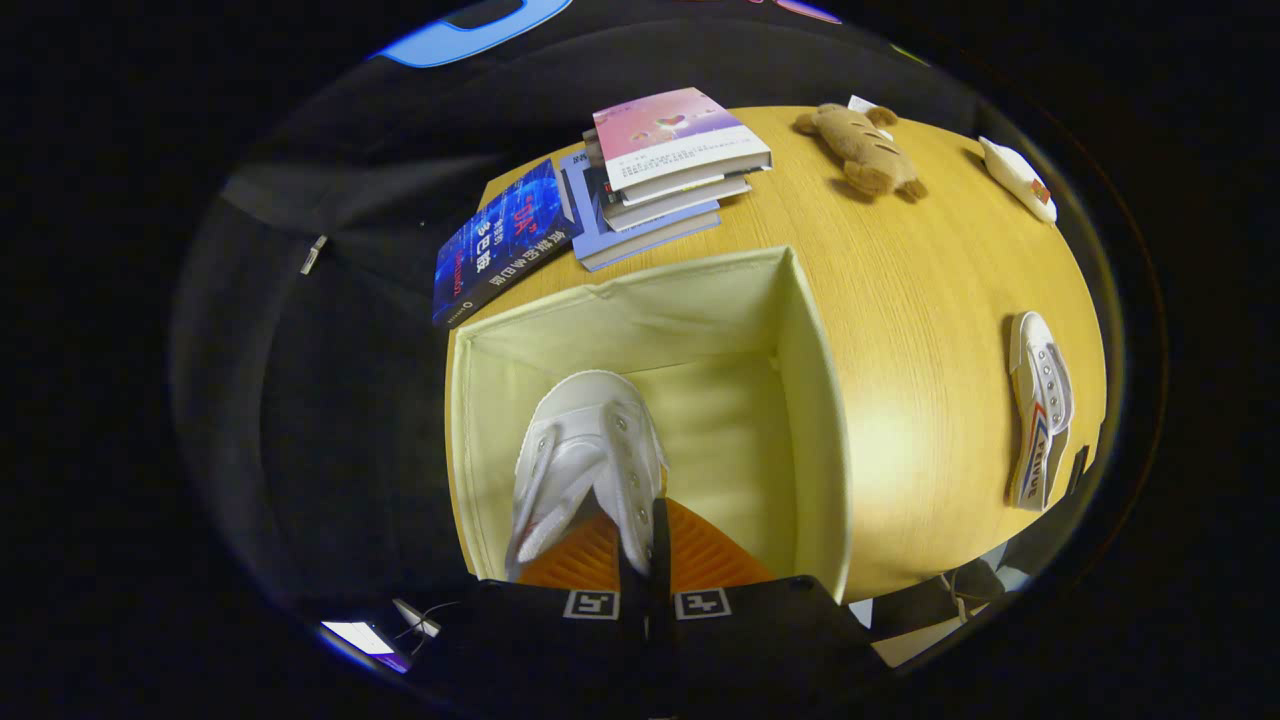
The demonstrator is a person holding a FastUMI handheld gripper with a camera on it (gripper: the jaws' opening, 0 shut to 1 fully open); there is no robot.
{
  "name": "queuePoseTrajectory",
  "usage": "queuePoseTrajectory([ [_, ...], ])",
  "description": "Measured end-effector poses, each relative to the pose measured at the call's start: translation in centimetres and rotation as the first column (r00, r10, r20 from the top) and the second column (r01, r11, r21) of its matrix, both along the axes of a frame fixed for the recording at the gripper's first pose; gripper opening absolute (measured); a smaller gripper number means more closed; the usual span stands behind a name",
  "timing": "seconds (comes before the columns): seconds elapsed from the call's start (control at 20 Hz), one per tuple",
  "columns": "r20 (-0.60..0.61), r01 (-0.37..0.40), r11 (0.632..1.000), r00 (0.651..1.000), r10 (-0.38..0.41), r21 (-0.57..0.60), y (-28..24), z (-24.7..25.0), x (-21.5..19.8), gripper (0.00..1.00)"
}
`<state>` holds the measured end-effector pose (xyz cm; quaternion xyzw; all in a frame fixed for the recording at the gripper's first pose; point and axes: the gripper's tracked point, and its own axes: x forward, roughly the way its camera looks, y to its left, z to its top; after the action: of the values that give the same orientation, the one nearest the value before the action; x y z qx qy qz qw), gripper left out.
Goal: Open the storage box then place both shoes into the box .Put the left shoe in first, then the right shoe, with the right side of both shoes facing outward in a uniform manner.
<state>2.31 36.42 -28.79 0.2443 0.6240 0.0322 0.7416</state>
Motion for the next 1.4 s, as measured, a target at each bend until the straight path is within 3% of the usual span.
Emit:
queuePoseTrajectory([
  [0.2, 0.016, -0.023, 1.000, 1.000, 0.023, -0.017, 0.8, -0.9, 0.2, 0.08],
  [0.3, 0.026, -0.049, 0.999, 0.998, 0.049, 0.021, 1.8, -0.6, 0.1, 0.19],
  [0.4, 0.037, -0.058, 0.996, 0.998, 0.055, 0.073, 3.0, 0.3, 0.1, 0.40],
  [0.5, 0.061, -0.098, 0.992, 0.994, 0.093, 0.085, 3.5, 0.8, 0.1, 0.68],
  [0.55, 0.069, -0.112, 0.990, 0.992, 0.107, 0.082, 3.3, 0.9, -0.1, 0.87],
  [0.65, 0.084, -0.128, 0.988, 0.989, 0.120, 0.086, 3.0, 1.6, -0.5, 0.97],
  [1.0, 0.235, -0.212, 0.965, 0.957, 0.172, 0.157, -0.7, 6.9, -2.2, 0.99],
  [1.2, 0.432, -0.208, 0.975, 0.888, 0.155, 0.080, -7.8, 10.6, -1.8, 0.99],
  [1.4, 0.523, -0.133, 0.990, 0.841, 0.137, -0.046, -17.0, 11.0, -2.3, 0.98],
])
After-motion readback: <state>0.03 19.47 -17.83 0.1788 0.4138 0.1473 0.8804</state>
